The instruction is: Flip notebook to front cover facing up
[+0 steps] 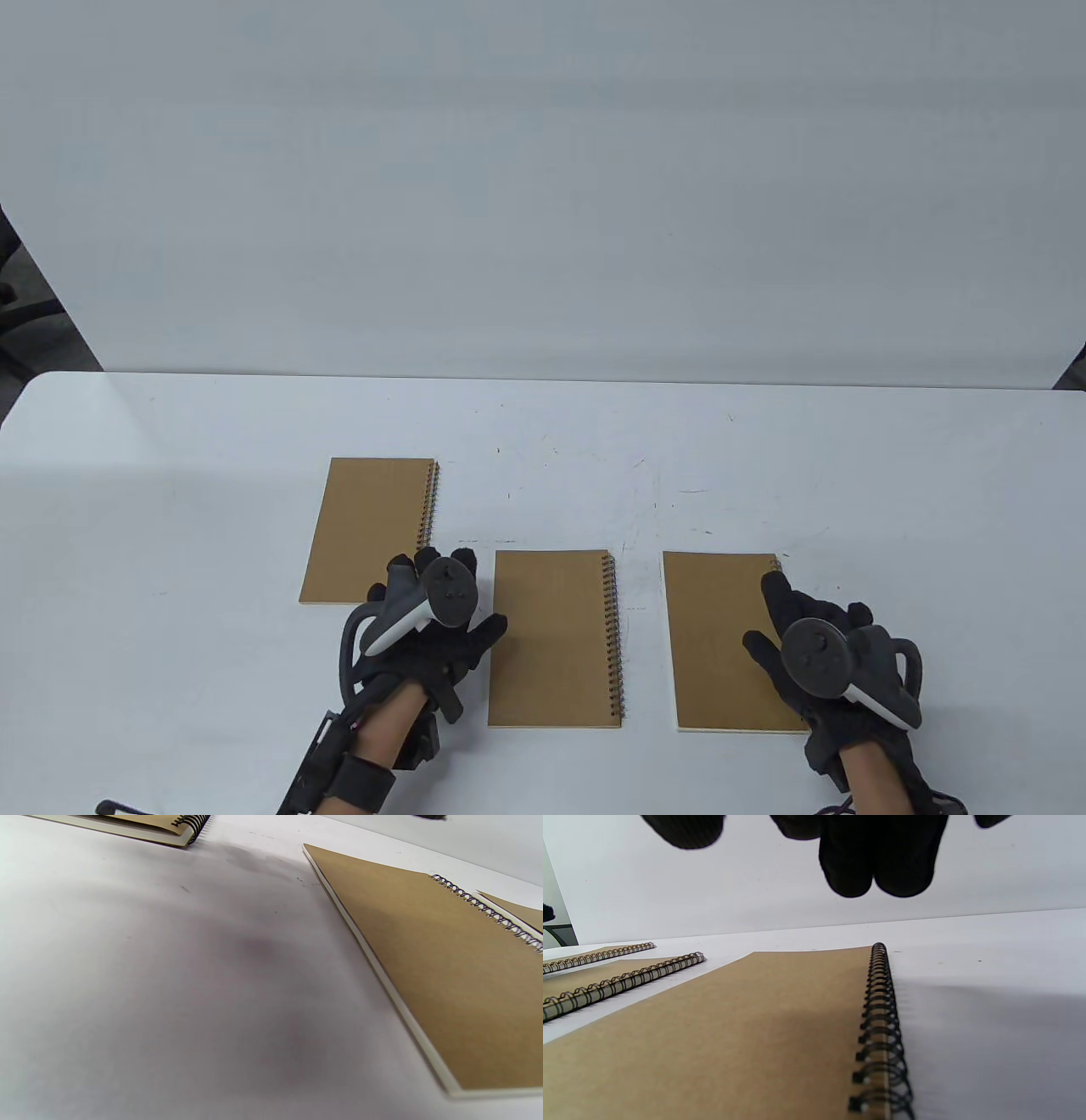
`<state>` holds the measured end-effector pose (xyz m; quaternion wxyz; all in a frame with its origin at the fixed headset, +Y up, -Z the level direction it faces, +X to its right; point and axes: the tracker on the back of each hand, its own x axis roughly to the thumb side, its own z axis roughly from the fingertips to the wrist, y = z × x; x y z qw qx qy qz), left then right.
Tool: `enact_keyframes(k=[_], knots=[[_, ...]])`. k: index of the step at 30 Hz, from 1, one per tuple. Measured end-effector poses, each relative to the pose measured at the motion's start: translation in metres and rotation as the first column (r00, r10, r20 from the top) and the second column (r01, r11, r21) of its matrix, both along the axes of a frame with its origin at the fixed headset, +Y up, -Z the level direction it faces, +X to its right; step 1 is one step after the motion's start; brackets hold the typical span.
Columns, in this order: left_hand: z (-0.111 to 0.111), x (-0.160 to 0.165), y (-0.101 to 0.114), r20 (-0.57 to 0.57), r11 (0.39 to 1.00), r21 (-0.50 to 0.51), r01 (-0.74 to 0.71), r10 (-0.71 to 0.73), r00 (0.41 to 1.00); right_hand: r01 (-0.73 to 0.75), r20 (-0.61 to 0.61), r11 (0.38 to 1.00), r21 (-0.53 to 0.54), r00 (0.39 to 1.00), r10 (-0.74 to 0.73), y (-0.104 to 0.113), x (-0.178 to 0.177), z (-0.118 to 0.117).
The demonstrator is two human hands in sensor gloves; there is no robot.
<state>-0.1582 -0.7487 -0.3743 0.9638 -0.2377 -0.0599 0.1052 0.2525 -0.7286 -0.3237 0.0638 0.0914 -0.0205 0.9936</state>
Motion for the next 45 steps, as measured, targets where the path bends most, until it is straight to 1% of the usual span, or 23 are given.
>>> enact_keyframes(k=[5,8,15,21,26,29,33,35,37,38,39,42,44,45], knots=[[0.003,0.011,-0.003,0.006,0.999,-0.035,0.005,-0.005,1.000,-0.001,-0.005,1.000,-0.013,1.000,0.001,-0.001,-0.002,0.000],[0.005,0.022,-0.003,0.036,1.000,-0.022,0.021,-0.020,0.999,-0.003,-0.006,1.000,-0.017,1.000,0.003,0.000,-0.002,0.000],[0.011,0.060,0.003,0.106,0.998,0.029,0.056,-0.059,0.993,0.016,-0.003,1.000,-0.018,1.000,-0.016,0.000,-0.001,0.000],[0.012,0.090,0.003,0.095,0.998,0.007,0.060,-0.061,0.994,0.026,-0.003,0.999,-0.028,1.000,-0.026,0.000,-0.001,0.001],[0.009,0.117,-0.003,0.095,0.994,-0.089,0.062,-0.054,0.994,0.034,-0.005,0.999,-0.028,0.999,-0.034,0.000,-0.001,0.001],[0.008,0.135,-0.007,0.093,0.990,-0.121,0.072,-0.060,0.994,0.039,-0.005,0.999,-0.030,0.999,-0.039,0.000,-0.001,0.001],[0.005,0.155,-0.017,0.110,0.980,-0.143,0.139,-0.123,0.986,0.051,-0.001,0.998,-0.039,0.999,-0.051,0.000,0.000,0.001],[0.003,0.166,-0.020,0.118,0.963,-0.150,0.224,-0.207,0.971,0.055,0.000,0.997,-0.044,0.998,-0.055,0.000,0.001,0.002],[0.002,0.172,-0.020,0.117,0.962,-0.151,0.230,-0.213,0.970,0.057,0.001,0.997,-0.048,0.998,-0.057,0.000,0.001,0.002],[0.001,0.175,-0.019,0.100,0.957,-0.175,0.232,-0.217,0.971,0.058,0.000,0.997,-0.053,0.998,-0.058,0.000,0.001,0.002],[0.000,0.178,-0.018,0.084,0.955,-0.176,0.239,-0.227,0.970,0.060,0.000,0.997,-0.056,0.998,-0.060,0.000,0.000,0.002],[-0.004,0.186,-0.018,0.037,0.952,-0.156,0.262,-0.259,0.965,0.058,-0.003,0.997,-0.057,0.998,-0.058,-0.001,0.000,0.002],[-0.005,0.192,-0.020,0.040,0.937,-0.153,0.315,-0.313,0.949,0.055,-0.003,0.996,-0.066,0.998,-0.055,-0.002,0.000,0.001],[-0.004,0.195,-0.020,0.045,0.920,-0.103,0.379,-0.376,0.926,0.053,-0.001,0.996,-0.073,0.999,-0.053,-0.003,0.000,0.001]])
